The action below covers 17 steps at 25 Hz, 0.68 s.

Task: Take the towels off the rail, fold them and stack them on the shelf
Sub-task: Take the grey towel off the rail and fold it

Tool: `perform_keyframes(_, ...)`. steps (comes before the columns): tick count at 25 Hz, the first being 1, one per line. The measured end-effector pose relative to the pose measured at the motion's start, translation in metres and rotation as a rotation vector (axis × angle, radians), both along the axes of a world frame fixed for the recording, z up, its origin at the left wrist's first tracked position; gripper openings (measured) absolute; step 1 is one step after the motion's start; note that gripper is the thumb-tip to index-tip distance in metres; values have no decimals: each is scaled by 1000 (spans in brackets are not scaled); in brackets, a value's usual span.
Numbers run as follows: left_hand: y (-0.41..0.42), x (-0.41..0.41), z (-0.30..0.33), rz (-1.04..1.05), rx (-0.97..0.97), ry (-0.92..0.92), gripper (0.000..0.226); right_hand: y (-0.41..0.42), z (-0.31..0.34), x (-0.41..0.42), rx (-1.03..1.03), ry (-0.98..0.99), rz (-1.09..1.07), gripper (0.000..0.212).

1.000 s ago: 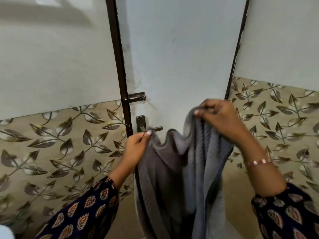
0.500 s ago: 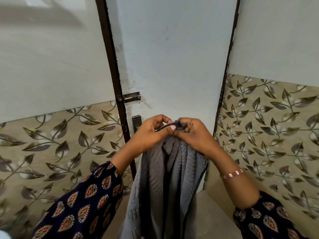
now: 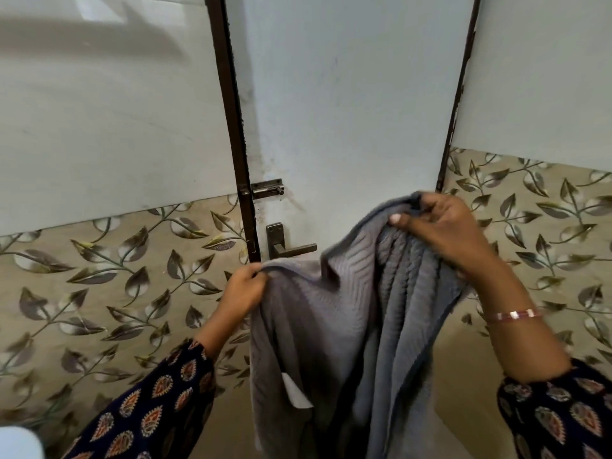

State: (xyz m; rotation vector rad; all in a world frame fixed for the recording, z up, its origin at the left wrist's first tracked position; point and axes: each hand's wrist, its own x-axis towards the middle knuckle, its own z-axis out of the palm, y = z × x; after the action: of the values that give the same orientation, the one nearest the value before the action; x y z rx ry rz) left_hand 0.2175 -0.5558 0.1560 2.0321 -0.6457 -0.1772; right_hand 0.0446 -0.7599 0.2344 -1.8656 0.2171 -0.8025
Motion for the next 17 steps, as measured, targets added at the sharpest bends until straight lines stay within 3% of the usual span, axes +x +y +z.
perform_keyframes(3,-30,-28,30,-186,-138,-20,26,35,-22,16,-160,173,150,11)
perform_keyframes(7,-47,-46,52,-318,-254,-58,25,59,-50,37,-7,129,136,47)
perform_keyframes(8,-46,-48,55,-345,-217,-117,22,58,-52,37,-10,117,128,50)
perform_keyframes(11,-35,-47,58,-399,-88,-240,8,51,-48,33,-76,90,93,15)
perform_keyframes(14,-21,-45,50,-360,112,-345,7,40,-39,23,-60,63,10,21)
perform_keyframes(17,-3,-39,24,-230,307,-386,14,22,-30,11,95,-39,-86,19)
